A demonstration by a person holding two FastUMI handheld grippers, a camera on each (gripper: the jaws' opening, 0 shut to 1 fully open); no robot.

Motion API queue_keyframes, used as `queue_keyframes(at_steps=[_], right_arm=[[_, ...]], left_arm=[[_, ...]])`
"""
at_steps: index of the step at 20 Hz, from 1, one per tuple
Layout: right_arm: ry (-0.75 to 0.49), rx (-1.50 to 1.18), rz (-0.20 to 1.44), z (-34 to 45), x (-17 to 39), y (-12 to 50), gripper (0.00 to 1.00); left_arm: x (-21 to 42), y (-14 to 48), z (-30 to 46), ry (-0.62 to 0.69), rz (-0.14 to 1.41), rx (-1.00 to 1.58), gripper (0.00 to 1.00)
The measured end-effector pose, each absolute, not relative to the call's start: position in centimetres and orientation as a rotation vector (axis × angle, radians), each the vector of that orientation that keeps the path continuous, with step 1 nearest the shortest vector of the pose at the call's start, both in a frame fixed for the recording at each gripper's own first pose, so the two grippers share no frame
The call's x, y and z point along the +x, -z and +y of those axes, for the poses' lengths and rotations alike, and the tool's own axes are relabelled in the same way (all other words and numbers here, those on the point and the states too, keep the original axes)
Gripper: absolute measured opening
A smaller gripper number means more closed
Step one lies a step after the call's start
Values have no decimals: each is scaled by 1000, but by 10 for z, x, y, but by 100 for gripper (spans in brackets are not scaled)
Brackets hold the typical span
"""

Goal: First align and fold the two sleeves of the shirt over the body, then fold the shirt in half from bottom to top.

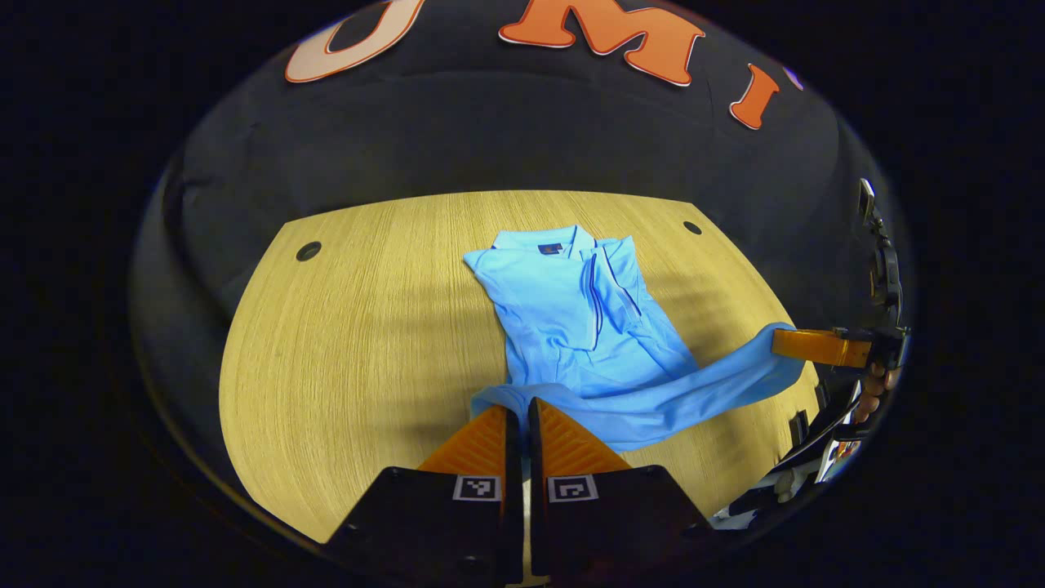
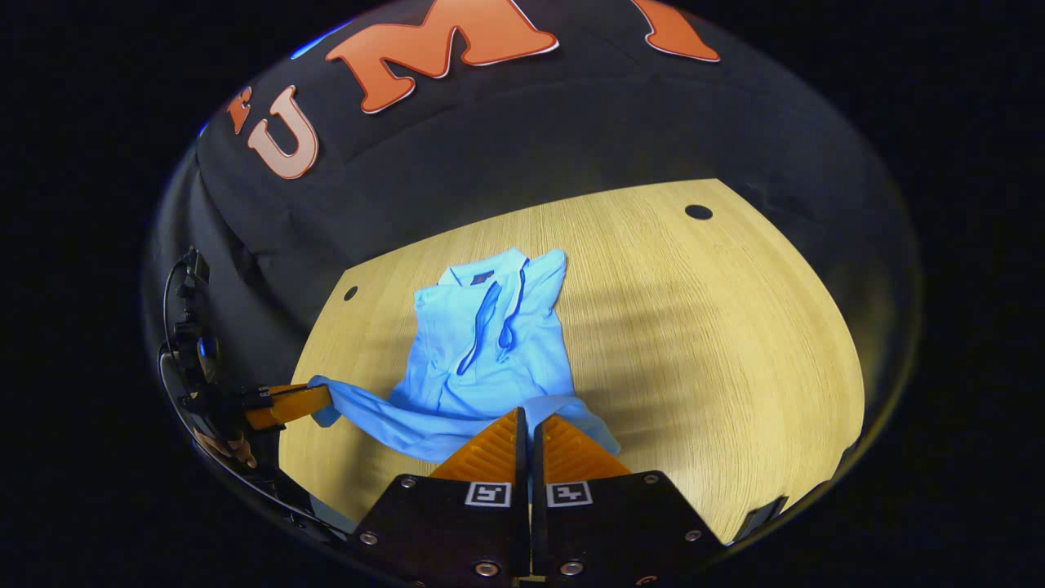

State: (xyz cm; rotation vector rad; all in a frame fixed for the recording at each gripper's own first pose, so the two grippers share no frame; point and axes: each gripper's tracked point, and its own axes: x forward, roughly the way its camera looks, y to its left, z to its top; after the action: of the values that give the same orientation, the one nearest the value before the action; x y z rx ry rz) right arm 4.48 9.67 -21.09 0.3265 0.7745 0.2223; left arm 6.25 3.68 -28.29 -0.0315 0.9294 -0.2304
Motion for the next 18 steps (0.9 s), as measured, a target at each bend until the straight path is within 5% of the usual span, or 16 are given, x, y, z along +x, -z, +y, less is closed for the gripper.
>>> queue_keyframes(at_steps=[18], right_arm=[[-198,261,748,103,228,207,2]], left_arm=[[253,295,75,181,812,-75,8]])
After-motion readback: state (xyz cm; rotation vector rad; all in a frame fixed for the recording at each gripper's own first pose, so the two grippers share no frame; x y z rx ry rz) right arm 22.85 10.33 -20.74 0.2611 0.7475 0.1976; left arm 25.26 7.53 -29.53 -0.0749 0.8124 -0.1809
